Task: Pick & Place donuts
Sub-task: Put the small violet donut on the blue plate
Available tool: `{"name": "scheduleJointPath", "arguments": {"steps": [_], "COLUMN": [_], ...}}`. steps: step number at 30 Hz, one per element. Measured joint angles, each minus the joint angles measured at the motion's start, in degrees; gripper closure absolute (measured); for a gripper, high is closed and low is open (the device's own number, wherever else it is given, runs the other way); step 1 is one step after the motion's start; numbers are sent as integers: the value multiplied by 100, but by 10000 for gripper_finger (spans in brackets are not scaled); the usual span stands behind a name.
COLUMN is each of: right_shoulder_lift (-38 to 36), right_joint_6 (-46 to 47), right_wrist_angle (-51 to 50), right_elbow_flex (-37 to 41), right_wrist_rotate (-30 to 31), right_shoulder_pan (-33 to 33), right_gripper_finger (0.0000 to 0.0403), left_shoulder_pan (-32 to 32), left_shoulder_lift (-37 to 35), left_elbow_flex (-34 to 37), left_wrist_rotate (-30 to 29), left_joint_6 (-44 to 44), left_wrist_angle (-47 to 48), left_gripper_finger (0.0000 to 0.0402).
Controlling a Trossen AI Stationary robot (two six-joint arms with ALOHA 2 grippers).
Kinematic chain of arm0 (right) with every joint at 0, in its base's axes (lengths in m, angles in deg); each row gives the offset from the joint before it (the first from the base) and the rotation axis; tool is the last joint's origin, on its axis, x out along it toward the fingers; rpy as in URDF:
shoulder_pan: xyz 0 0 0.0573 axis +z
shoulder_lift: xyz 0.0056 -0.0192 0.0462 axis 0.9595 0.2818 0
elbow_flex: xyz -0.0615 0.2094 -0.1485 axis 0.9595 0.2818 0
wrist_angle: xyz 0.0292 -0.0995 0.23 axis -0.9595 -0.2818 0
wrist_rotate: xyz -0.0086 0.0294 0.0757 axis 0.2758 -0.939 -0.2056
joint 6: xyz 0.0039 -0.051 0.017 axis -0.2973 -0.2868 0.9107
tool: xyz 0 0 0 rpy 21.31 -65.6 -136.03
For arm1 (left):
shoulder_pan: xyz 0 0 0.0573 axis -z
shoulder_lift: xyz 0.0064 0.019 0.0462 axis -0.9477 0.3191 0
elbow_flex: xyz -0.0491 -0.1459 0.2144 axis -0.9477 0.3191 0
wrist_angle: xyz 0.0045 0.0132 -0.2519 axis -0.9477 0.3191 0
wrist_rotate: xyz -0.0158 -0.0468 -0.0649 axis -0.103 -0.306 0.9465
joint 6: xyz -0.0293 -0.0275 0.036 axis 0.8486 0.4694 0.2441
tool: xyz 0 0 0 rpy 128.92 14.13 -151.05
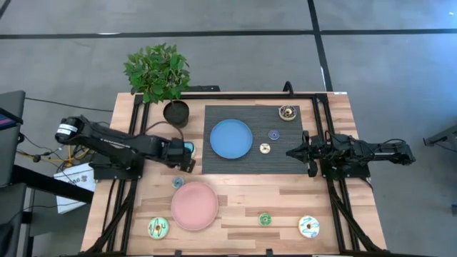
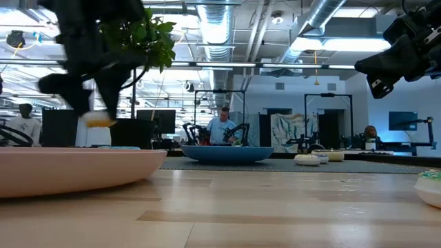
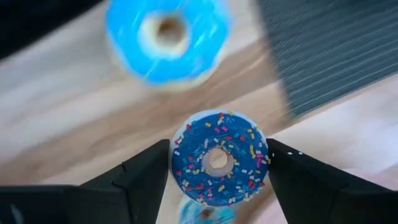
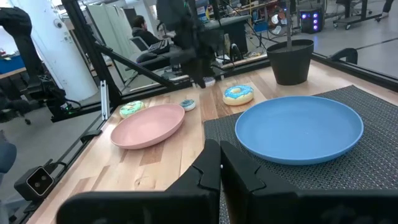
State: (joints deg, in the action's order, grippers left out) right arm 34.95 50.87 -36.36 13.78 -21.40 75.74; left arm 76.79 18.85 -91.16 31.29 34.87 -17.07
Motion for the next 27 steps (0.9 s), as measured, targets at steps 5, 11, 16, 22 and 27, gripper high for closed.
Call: {"name": "scheduleJointPath", "arguments": {"steps": [5,11,16,22,27], "right_shoulder_lift": [0,0,0,0,0], "right_joint_6": [0,0,0,0,0], "right_wrist_angle": [1,-1,0,0,0], "right_elbow_flex": [0,-1,-1,0,-2], "right_wrist_rotate": [-2,-1,-2,-2,-2], "right_shoulder_pan": [0,0,0,0,0], "right_gripper_finger": [403,403,403,403,403], "left_shoulder_pan": [-316,-551,-672,-981,-1319], "left_shoulder_lift": [7,128,888,2320,3459], "left_elbow_flex": [-262,-325,-722,-2174,-3664], "left_wrist_rotate": [-89,-309,-138,128,180], "left_joint_6": [-746,-1456,-1930,-3067,-3831], "left_wrist_angle": [-953,-2582,-3232,-2641,-1392], "left_gripper_finger": [150,150,150,150,150]}}
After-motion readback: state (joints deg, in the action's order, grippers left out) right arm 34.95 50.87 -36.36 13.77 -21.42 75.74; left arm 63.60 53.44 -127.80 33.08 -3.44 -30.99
